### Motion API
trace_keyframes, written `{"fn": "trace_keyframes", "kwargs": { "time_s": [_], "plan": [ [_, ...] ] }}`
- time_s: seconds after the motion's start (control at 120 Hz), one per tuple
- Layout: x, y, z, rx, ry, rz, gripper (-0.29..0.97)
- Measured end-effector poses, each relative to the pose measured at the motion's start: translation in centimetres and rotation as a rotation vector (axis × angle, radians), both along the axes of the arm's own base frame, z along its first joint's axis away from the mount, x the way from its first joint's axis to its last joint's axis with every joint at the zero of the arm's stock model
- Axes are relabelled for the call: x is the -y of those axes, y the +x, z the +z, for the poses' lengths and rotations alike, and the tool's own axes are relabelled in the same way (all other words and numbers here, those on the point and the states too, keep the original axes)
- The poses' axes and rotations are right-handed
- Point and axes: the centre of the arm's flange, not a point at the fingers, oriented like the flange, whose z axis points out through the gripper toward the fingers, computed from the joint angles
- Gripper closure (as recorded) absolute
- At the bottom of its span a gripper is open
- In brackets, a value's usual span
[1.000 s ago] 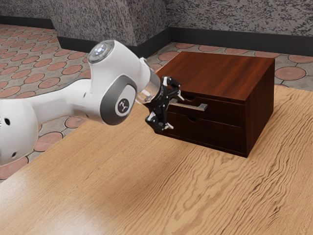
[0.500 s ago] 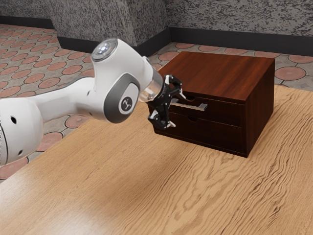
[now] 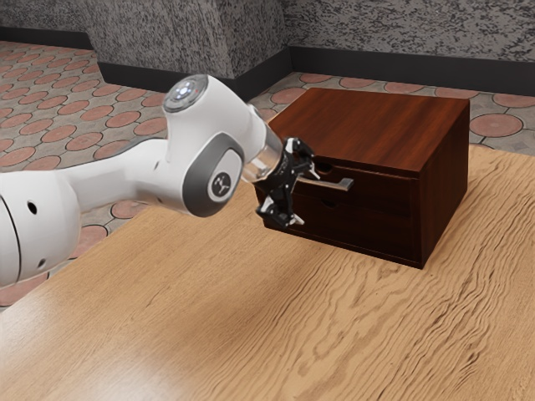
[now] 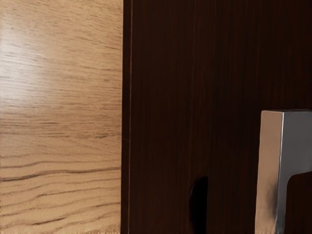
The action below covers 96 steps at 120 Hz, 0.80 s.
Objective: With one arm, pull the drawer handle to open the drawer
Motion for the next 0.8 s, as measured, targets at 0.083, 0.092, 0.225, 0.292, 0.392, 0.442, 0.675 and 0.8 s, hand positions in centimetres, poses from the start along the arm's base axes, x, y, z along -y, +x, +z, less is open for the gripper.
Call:
{"fn": "trace_keyframes", "kwargs": {
  "time_s": [0.083,0.092,0.225,0.292,0.392,0.442,0.675,0.8],
  "plan": [
    [0.3,0.0,0.1,0.001,0.0,-0.004,0.12],
    [0.3,0.0,0.1,0.001,0.0,-0.005,0.12],
    [0.3,-0.3,0.3,0.002,0.002,-0.005,0.22],
    [-0.2,-0.8,0.5,0.0,0.004,0.003,0.3],
    [-0.1,-1.4,0.6,-0.003,0.002,0.003,0.42],
    [-0.1,-1.7,0.7,-0.003,0.0,0.003,0.47],
    [0.0,-2.9,0.9,-0.004,-0.008,0.004,0.68],
    [0.0,-3.6,1.0,-0.002,-0.011,0.004,0.73]
  ]
}}
